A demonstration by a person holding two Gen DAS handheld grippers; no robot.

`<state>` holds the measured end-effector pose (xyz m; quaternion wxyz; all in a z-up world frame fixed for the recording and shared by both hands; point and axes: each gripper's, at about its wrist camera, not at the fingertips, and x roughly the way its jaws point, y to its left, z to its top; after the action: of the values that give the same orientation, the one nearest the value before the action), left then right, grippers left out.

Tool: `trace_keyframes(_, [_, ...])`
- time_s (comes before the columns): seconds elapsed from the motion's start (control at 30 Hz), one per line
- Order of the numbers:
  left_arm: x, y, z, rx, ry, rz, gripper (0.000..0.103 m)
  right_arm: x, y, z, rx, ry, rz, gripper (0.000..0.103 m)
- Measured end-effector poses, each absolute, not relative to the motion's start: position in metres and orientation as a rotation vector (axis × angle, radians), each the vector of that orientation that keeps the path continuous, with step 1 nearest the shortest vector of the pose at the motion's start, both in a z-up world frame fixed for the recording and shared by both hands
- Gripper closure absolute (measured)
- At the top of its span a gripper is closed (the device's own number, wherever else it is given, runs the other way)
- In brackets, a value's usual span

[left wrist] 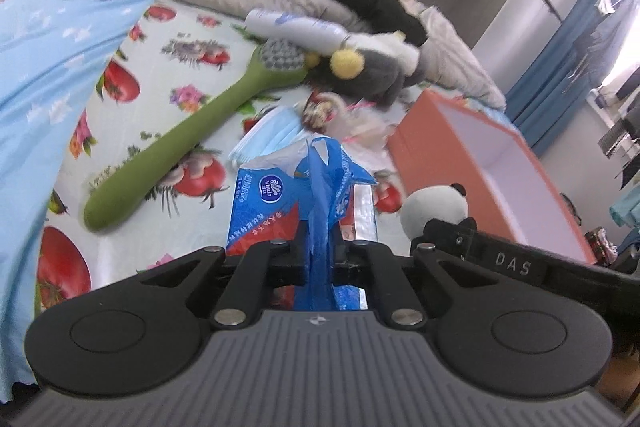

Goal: Organize soft objects
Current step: 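Carry the tissue pack and panda plush over the pink box with both tools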

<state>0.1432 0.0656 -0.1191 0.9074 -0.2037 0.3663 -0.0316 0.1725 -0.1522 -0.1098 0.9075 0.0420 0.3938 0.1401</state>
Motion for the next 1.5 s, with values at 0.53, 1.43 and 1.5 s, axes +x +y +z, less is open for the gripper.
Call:
trace_keyframes(0.53, [0.077, 0.036, -0.053, -0.393, 0.653, -0.105, 0.094, 0.095, -0.179, -0.043, 0.097, 0.680, 0.319, 0.063])
trace_keyframes(1.43, [0.108, -0.069, -0.023, -0.329, 0.661, -0.351, 0.094, 0.068, -0.276, -0.018, 0.143, 0.596, 0.110, 0.062])
trace_keyframes(1.5, [0.119, -0.077, -0.024, -0.323, 0.669, -0.362, 0.094, 0.075, -0.284, -0.023, 0.151, 0.603, 0.098, 0.062])
